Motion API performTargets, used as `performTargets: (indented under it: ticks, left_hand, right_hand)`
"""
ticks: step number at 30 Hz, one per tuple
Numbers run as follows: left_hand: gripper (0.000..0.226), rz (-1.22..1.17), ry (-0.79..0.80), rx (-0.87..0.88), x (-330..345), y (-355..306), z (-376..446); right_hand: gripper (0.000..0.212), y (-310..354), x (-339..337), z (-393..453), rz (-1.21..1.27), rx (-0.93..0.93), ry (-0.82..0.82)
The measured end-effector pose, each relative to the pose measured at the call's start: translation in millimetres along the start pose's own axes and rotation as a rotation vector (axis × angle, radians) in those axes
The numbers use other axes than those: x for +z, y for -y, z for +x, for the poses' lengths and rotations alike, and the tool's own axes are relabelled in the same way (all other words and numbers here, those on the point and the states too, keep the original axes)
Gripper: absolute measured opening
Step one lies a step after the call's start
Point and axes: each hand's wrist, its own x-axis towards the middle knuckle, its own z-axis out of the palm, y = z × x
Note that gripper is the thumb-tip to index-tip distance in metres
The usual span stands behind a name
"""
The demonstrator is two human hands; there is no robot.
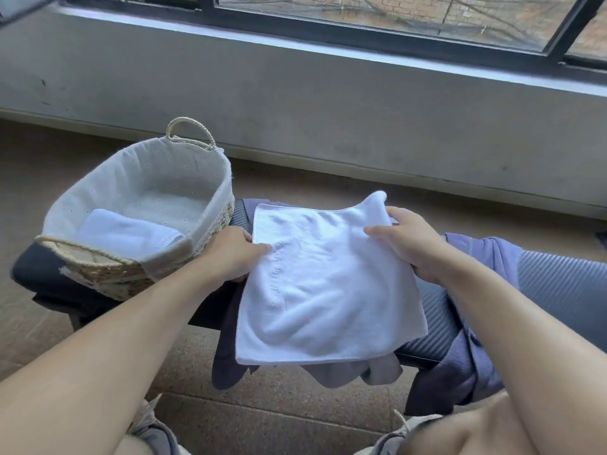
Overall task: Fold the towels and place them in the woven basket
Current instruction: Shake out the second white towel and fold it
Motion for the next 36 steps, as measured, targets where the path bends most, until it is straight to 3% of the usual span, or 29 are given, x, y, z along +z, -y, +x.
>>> performTargets:
  ticks: [5, 10, 13, 17, 20, 23, 27, 32, 36]
  left_hand:
    - [0.018, -0.057, -0.059, -0.013, 4.2, -4.5, 0.1]
    - [0.007, -0.115, -0.065, -0.03, 2.0, -6.6, -0.8]
    - [0.001, -0.14, -0.08, -0.038, 0.5, -6.4, -2.5]
    - [0.011, -0.141, -0.104, -0.039, -4.4, -5.3, -3.4]
    - [0.013, -0.1, -0.078, -0.035, -8.6, -2.1, -2.8]
    - [0.021, -0.109, -0.088, -0.017, -9.9, 1.9, -1.6]
    - [0.023, 0.134, -0.217, 0.119, -13.6, -3.7, -8.3]
    - [0.038, 0.373, -0.057, 0.03, -3.8, -8.6, -22.3]
    - [0.05, 0.398, 0.023, -0.014, -4.1, -11.9, -25.0]
  right_hand:
    - [0.027, 16.1, 36.5, -2.7, -0.128, -0.094, 0.007]
    - [0.002, 30.8, 89.4, -3.0, -0.263, -0.165, 0.006]
    - [0.023, 37.9, 124.1, 0.5, -0.256, -0.178, 0.089]
    - [0.049, 42.1, 152.7, -3.6, -0.223, -0.079, 0.306]
    - [0.059, 43.2, 148.6, -4.9, -0.238, -0.089, 0.316]
    - [0.039, 42.8, 132.3, -3.5, -0.276, -0.139, 0.213]
    - [0.012, 39.3, 111.3, -0.6, -0.592, -0.204, 0.079]
    - [0.015, 38.7, 94.0, -4.7, -0.723, -0.146, 0.037]
    - [0.018, 38.5, 86.3, -12.6, -0.812, -0.096, 0.083]
